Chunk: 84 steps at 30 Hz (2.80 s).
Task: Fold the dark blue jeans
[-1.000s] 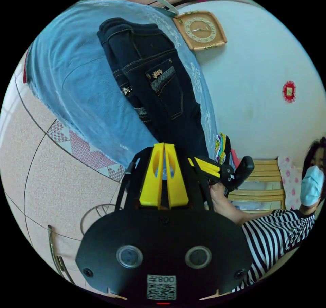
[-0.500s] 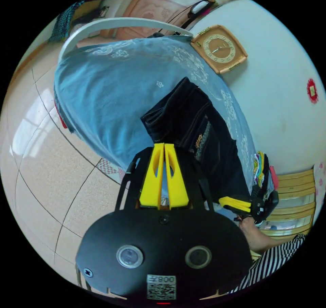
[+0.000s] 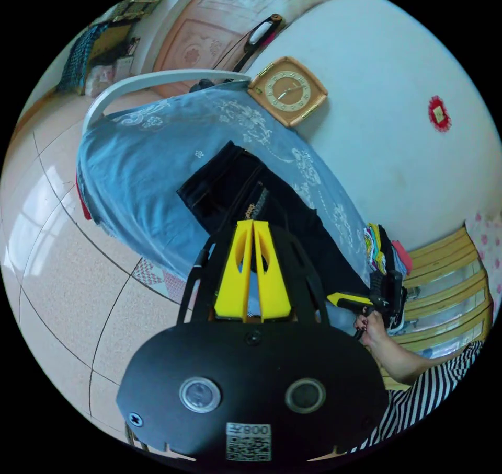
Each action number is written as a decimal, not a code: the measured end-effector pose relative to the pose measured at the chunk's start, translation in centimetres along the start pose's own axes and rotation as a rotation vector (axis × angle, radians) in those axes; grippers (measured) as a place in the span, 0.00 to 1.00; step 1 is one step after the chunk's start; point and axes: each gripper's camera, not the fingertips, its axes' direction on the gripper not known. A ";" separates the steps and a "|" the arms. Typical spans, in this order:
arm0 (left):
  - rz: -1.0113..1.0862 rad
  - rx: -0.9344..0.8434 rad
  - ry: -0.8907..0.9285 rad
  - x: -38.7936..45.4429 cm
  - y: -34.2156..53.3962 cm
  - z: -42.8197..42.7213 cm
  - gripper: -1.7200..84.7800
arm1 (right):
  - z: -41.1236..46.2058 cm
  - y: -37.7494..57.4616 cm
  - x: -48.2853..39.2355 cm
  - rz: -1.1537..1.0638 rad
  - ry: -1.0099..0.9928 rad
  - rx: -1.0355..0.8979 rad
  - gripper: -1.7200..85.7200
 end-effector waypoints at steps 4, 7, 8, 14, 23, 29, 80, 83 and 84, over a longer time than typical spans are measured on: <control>0.047 -0.084 0.170 3.4 2.9 3.4 0.03 | -3.2 8.8 5.8 0.193 -0.074 0.132 0.02; 0.100 -0.156 0.265 6.8 4.8 6.7 0.02 | -5.5 15.6 9.6 0.313 -0.115 0.256 0.02; 0.128 -0.179 0.293 8.4 5.4 8.0 0.02 | -6.0 16.9 10.3 0.334 -0.118 0.280 0.02; 0.227 -0.217 0.337 17.3 5.9 14.3 0.02 | -10.0 27.4 16.6 0.448 -0.126 0.451 0.02; 0.226 -0.260 0.119 27.6 0.0 27.7 0.02 | -14.6 27.9 25.7 0.354 -0.034 0.477 0.02; 0.262 -0.337 -0.028 34.4 -4.0 41.1 0.02 | -12.1 21.7 31.7 0.221 0.091 0.277 0.02; 1.532 -0.788 0.186 115.2 38.1 128.2 0.04 | -7.9 79.4 57.5 0.923 0.308 1.000 0.10; 1.537 -0.794 0.204 117.4 39.7 131.4 0.03 | -7.4 80.4 57.8 0.911 0.327 1.006 0.08; 1.536 -0.792 0.207 117.8 39.9 132.0 0.03 | -7.3 80.8 57.8 0.900 0.336 1.011 0.08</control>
